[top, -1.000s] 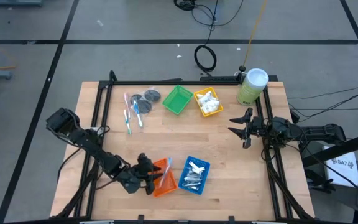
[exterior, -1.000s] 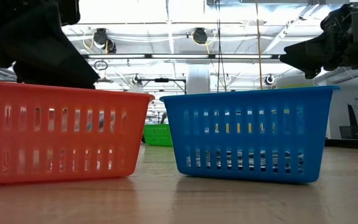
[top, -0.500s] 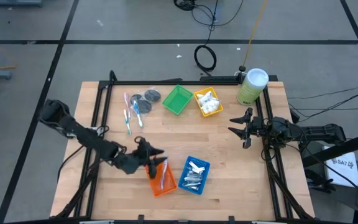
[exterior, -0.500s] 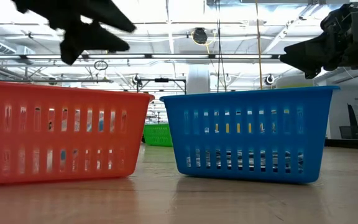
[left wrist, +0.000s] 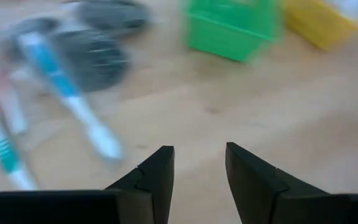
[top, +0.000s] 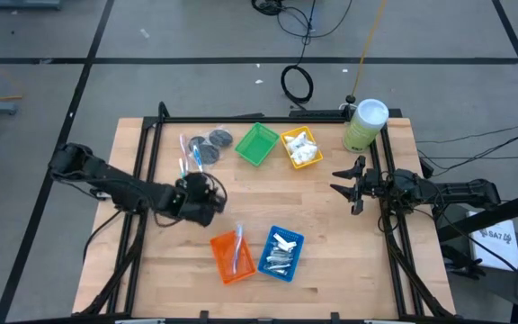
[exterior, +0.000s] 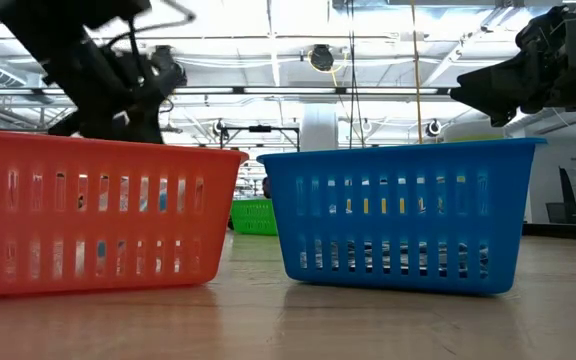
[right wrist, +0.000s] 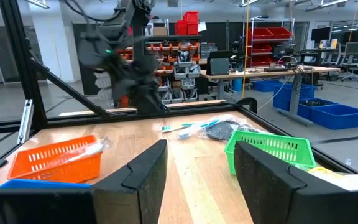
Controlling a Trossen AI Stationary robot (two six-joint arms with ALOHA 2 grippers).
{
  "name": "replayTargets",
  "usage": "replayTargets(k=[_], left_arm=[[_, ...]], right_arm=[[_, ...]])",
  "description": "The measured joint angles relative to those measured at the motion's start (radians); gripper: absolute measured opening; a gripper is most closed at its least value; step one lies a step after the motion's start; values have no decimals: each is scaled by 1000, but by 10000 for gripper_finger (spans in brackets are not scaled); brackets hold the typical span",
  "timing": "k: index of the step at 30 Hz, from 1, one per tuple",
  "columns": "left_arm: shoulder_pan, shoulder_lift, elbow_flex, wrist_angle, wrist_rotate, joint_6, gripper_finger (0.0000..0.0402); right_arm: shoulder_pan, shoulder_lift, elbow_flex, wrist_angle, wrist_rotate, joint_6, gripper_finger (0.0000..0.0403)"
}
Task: Pick & Place Travel size toiletries
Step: Put the blue toothbrush into the orange bin
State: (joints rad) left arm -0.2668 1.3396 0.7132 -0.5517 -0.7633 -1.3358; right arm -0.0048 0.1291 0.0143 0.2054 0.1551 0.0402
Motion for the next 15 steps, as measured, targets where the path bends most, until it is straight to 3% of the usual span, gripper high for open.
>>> replayTargets(k=[3,6,15], left_arm=[[92,0,0,-98,35,-133,156],[193,3,0,-156,103,-153,180],[400,36,0,-66,202,46,256]], right_arm=[[0,0,0,0,0,0,177],[0,0,0,0,0,0,178],[0,0,0,0,0,0,176]])
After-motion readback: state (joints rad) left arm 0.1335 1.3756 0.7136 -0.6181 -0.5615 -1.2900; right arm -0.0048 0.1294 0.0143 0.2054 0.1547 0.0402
